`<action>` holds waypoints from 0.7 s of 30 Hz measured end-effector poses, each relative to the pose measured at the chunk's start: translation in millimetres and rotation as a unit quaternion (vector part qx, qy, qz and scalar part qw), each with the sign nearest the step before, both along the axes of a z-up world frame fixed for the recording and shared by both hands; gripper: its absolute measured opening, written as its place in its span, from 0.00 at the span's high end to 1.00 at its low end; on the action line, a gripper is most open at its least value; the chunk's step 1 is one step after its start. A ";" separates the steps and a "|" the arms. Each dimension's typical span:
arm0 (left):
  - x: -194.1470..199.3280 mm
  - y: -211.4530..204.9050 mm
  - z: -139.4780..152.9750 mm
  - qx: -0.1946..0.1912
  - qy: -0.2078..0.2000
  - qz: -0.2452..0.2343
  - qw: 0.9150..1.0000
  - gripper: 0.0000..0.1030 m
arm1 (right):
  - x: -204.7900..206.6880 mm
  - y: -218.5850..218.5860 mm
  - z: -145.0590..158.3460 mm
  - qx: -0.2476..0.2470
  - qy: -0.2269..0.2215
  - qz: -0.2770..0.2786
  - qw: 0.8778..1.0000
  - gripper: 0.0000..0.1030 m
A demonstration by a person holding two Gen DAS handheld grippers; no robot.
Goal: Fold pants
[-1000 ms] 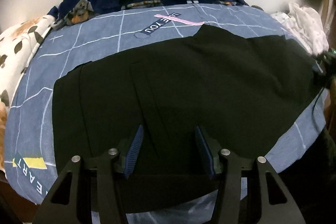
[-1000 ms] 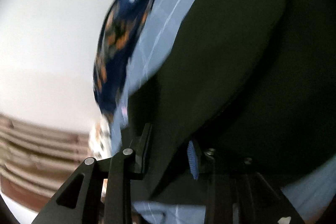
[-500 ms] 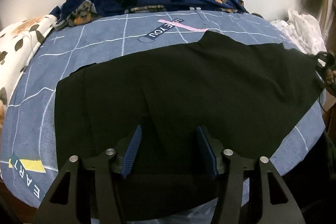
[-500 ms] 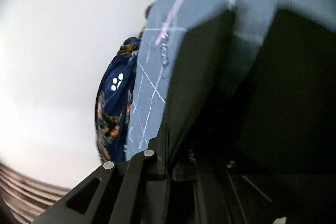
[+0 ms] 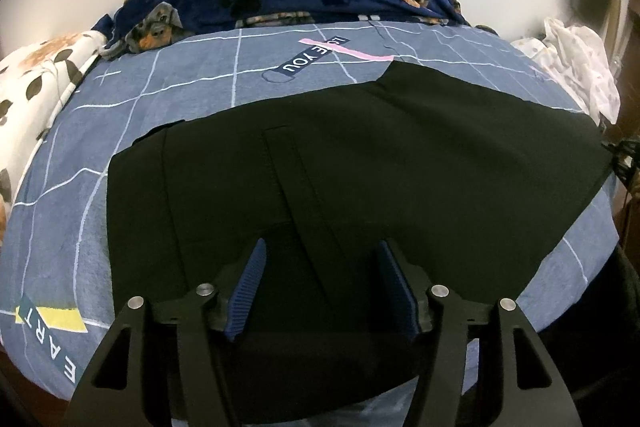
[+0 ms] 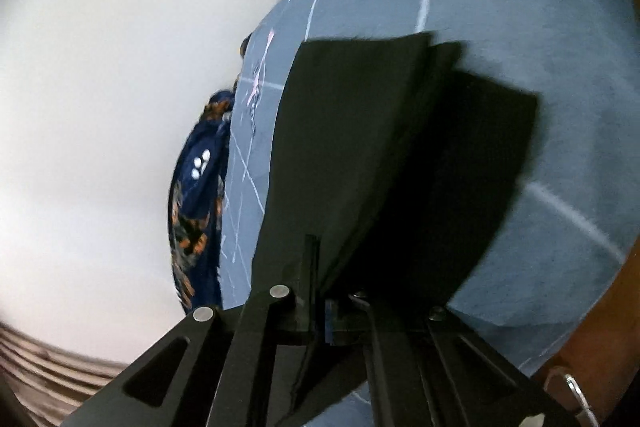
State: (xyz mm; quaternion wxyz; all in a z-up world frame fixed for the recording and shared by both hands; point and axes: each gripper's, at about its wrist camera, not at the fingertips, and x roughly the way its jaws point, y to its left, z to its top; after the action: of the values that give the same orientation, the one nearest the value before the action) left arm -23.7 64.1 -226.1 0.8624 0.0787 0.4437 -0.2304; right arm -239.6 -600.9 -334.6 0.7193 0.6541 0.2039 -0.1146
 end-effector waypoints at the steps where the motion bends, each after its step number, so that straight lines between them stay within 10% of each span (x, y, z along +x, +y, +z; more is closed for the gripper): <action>1: 0.0 0.2 -0.1 0.000 0.000 -0.001 1.000 0.41 | -3.2 -2.7 -0.2 0.003 -0.001 -0.006 1.000 0.95; 21: 0.7 -0.5 -0.1 0.004 -0.002 -0.010 1.000 0.37 | -46.7 -10.5 -3.0 0.001 -0.004 -0.037 0.999 0.96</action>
State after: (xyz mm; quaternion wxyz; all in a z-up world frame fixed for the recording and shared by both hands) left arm -23.0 63.5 -226.2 0.8607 0.0867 0.4421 -0.2369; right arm -286.3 -611.4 -337.6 0.7145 0.6627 0.1768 -0.1379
